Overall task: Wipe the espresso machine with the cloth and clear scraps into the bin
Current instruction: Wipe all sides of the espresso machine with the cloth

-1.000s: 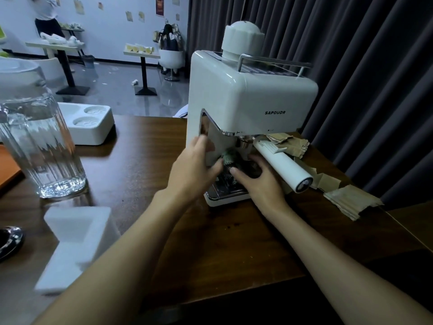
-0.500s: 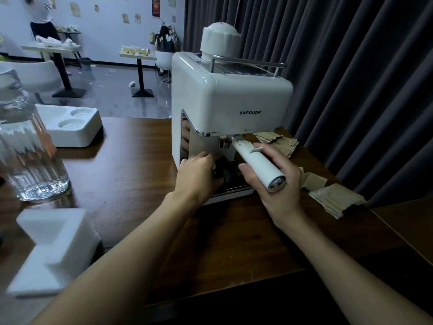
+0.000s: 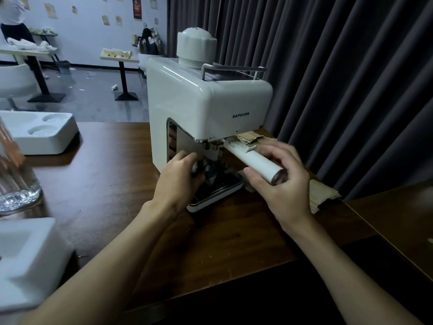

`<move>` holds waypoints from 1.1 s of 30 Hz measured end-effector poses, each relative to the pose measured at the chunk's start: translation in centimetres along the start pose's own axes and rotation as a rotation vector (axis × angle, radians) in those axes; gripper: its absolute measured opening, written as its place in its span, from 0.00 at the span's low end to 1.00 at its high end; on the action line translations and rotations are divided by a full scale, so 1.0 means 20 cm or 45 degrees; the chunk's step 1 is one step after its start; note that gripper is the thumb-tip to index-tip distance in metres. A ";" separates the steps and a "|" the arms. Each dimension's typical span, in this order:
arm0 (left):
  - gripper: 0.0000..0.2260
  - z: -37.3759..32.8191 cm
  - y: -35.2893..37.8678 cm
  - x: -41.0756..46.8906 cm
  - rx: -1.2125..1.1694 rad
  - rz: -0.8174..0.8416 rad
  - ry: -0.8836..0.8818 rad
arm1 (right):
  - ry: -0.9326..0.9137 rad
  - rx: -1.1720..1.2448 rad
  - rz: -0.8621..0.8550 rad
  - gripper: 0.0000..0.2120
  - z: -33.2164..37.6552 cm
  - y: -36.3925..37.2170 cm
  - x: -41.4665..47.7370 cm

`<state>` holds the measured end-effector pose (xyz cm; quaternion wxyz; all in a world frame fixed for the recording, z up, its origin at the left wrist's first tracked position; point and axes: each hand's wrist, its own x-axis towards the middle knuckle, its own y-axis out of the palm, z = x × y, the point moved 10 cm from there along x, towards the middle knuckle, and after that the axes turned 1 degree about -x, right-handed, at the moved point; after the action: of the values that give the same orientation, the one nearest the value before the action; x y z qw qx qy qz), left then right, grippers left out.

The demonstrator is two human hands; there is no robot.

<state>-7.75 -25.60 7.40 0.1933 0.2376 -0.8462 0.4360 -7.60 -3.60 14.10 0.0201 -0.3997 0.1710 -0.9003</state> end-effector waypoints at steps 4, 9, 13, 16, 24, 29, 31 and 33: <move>0.17 -0.01 -0.02 -0.02 -0.065 -0.027 0.017 | -0.189 -0.382 0.025 0.29 0.22 0.00 0.10; 0.17 0.00 -0.06 -0.05 -0.128 -0.086 0.013 | -0.345 -0.800 0.245 0.50 0.38 0.22 0.25; 0.17 0.06 -0.08 -0.07 -0.127 -0.113 -0.037 | -0.363 -0.960 0.459 0.57 0.32 0.33 0.32; 0.17 0.08 -0.11 -0.11 -0.029 -0.145 -0.070 | -0.394 -0.979 0.466 0.54 0.30 0.33 0.33; 0.12 0.01 0.04 -0.05 0.132 0.037 0.053 | -0.443 -1.028 0.412 0.51 0.32 0.33 0.37; 0.10 -0.05 0.12 0.01 0.234 0.089 0.177 | -0.451 -1.037 0.407 0.49 0.33 0.34 0.40; 0.07 -0.03 0.12 0.01 0.292 0.077 0.168 | -0.461 -1.027 0.387 0.48 0.33 0.34 0.41; 0.04 0.01 0.09 -0.02 0.309 0.027 0.101 | -0.468 -1.002 0.372 0.48 0.32 0.33 0.40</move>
<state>-8.52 -24.82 5.92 0.1919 0.2327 -0.7815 0.5462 -9.17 -13.11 21.66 0.0235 -0.5018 0.5481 -0.6687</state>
